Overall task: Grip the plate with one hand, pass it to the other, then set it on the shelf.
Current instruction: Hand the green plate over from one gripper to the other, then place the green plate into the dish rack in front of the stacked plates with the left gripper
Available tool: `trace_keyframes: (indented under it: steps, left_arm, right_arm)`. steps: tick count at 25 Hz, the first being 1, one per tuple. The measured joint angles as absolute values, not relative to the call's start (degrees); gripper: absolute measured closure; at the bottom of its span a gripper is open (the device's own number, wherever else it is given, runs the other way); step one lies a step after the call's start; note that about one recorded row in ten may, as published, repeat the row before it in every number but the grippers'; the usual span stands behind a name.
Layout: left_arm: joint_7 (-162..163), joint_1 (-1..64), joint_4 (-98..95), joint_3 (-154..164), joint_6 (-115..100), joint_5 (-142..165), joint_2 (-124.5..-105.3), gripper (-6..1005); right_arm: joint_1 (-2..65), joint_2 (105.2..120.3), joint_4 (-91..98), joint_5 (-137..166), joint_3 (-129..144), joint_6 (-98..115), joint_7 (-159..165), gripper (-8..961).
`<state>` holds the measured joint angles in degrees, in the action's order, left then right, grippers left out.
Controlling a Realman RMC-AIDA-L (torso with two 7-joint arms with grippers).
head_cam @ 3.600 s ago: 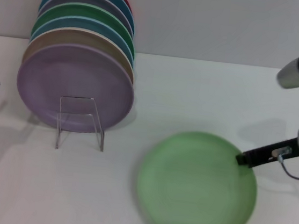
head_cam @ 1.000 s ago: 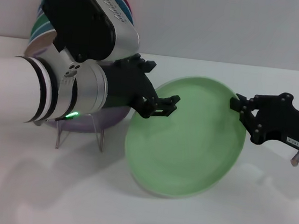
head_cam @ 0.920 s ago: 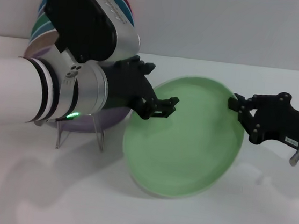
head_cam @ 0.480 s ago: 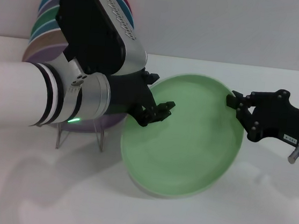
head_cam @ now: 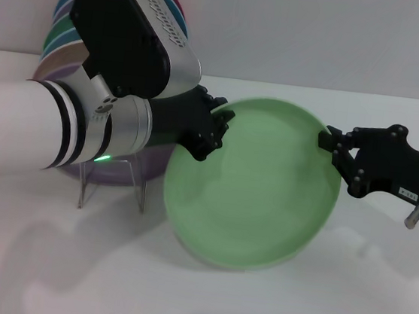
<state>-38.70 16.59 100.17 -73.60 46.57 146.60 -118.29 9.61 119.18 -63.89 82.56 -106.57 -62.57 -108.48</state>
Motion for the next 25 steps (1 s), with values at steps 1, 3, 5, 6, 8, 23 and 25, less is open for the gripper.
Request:
trace_keyframes:
  steps: [1, 3, 5, 6, 8, 23, 25]
  left_arm:
    - [-38.8, 16.7, 99.9, -73.5, 46.0, 146.6, -118.26, 625]
    - [-38.8, 16.7, 99.7, -73.3, 45.3, 146.7, -118.25, 710]
    - [-39.1, 16.8, 99.5, -73.1, 44.1, 146.8, -118.23, 845]
    - [-39.9, 16.8, 99.6, -72.9, 43.1, 146.8, -118.23, 938]
    - [-40.3, 16.6, 100.0, -72.6, 42.0, 146.4, -118.24, 938]
    - [-59.2, 8.1, 98.3, -59.5, 3.1, 146.8, -117.91, 939]
    - [-61.9, 7.8, 93.8, -55.7, -10.9, 148.7, -117.88, 939]
  right_arm:
    - [9.4, 119.17, -63.5, 81.2, -106.6, -63.5, -109.0, 933]
    - [9.2, 119.08, -62.2, 78.8, -107.0, -65.5, -110.5, 933]
    - [8.9, 119.04, -61.4, 77.0, -107.1, -66.7, -111.6, 933]
    - [8.1, 119.04, -59.9, 73.6, -107.1, -69.1, -113.7, 933]
    - [7.6, 119.05, -59.0, 71.4, -107.2, -70.3, -114.6, 933]
    - [3.2, 119.84, -26.9, 47.7, -129.7, -90.8, -121.8, 475]
    - [2.9, 119.87, -26.0, 47.7, -129.7, -90.9, -123.1, 402]
